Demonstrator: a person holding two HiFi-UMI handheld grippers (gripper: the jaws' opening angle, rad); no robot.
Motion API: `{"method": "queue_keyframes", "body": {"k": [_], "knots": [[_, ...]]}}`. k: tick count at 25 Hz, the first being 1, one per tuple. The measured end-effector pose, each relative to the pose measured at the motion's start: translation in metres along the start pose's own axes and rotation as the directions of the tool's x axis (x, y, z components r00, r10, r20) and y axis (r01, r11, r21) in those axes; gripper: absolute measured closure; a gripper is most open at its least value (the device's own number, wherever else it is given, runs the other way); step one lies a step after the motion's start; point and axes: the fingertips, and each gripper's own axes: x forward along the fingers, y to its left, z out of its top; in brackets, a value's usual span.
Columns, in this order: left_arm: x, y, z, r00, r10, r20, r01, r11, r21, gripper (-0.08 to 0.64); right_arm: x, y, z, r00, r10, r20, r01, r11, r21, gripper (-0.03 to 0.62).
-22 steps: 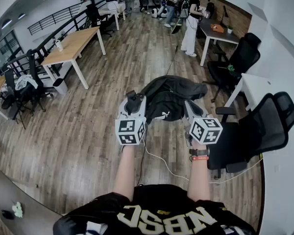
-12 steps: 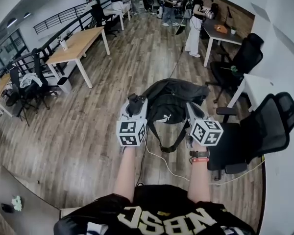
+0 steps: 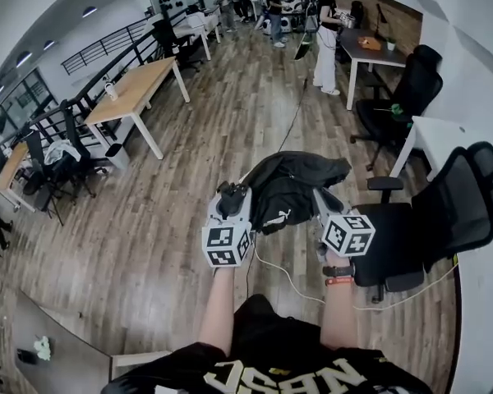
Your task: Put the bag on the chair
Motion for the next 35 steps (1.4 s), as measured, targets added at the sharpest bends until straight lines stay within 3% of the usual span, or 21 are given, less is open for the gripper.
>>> {"method": "queue_keyframes", "body": {"k": [4, 12, 16, 20, 27, 32, 35], "knots": [[0.015, 0.009, -0.015, 0.999, 0.008, -0.049, -0.01, 0.999, -0.043, 0.39, 0.013, -0.004, -0.013, 0.998, 0.032, -0.051, -0.032, 0.999, 0.006, 0.512], [0.103, 0.002, -0.026, 0.996, -0.086, -0.02, 0.084, 0.993, -0.083, 0.39, 0.056, -0.072, 0.009, 0.995, -0.092, -0.031, 0.093, 0.995, 0.026, 0.537], [0.158, 0.018, -0.007, 0.992, -0.125, 0.031, 0.127, 0.989, -0.077, 0.39, 0.096, -0.085, 0.038, 0.99, -0.136, -0.03, 0.136, 0.99, -0.023, 0.537], [0.215, 0.024, -0.004, 0.984, -0.167, 0.065, 0.174, 0.976, -0.129, 0.389, 0.129, -0.101, 0.059, 0.982, -0.187, -0.02, 0.186, 0.981, -0.048, 0.535], [0.285, 0.018, -0.023, 0.953, -0.301, 0.031, 0.302, 0.943, -0.141, 0.382, 0.163, -0.144, 0.056, 0.95, -0.312, -0.01, 0.312, 0.949, 0.04, 0.537], [0.314, 0.01, -0.036, 0.931, -0.364, 0.032, 0.364, 0.915, -0.174, 0.382, 0.168, -0.164, 0.058, 0.918, -0.394, 0.032, 0.389, 0.915, 0.102, 0.551], [0.326, -0.012, -0.049, 0.907, -0.422, 0.008, 0.415, 0.89, -0.189, 0.382, 0.156, -0.18, 0.055, 0.886, -0.462, 0.028, 0.455, 0.881, 0.132, 0.551]]}}
